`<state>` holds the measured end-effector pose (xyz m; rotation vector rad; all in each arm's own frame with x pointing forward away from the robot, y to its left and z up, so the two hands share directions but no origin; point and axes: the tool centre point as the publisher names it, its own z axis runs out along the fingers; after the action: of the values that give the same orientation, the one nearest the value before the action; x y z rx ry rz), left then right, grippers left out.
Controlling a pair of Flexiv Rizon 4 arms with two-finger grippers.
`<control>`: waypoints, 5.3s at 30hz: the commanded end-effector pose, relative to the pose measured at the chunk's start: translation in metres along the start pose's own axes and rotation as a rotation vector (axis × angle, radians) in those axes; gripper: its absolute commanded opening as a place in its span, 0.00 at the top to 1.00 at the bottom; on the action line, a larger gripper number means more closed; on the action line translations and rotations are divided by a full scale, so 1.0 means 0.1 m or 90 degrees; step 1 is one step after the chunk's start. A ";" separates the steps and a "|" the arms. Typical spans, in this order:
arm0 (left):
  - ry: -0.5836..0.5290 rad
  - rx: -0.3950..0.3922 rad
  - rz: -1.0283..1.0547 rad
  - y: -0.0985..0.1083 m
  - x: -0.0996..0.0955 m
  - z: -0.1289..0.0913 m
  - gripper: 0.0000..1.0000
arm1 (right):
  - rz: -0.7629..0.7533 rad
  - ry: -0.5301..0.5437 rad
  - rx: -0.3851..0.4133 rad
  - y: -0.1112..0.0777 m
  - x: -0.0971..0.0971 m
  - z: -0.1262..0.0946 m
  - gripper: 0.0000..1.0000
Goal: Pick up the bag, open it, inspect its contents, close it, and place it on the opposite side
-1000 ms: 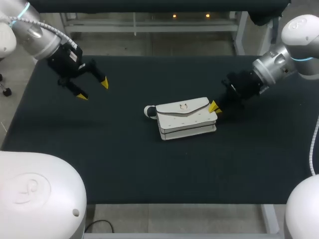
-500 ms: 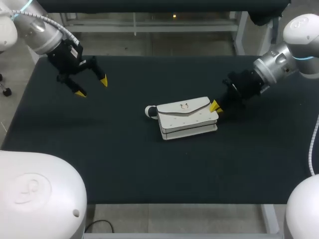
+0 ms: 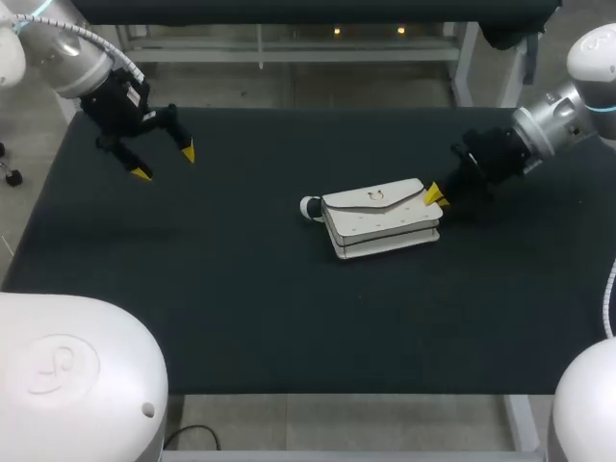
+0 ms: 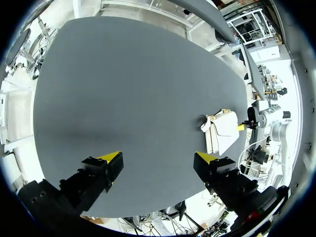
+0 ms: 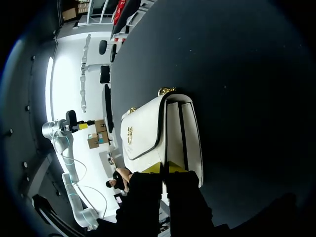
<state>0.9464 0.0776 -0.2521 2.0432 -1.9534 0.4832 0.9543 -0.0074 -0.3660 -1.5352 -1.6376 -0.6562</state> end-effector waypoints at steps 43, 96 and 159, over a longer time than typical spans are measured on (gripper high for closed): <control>-0.094 -0.008 0.014 -0.29 -0.53 -0.35 0.00 | -0.009 -0.036 -0.165 0.27 -1.06 -1.71 1.00; -0.188 -0.027 0.062 -0.46 -0.98 -0.76 0.00 | 0.041 -0.046 -0.269 0.63 -1.69 -2.58 1.00; -0.252 -0.001 0.012 -0.70 -0.92 -0.64 0.00 | 0.045 -0.037 -0.194 0.63 -1.77 -2.52 0.22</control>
<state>1.0108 0.1917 -0.2303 2.2545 -2.1833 0.0824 1.0493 -0.2979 -0.3733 -1.8846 -1.5718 -0.9039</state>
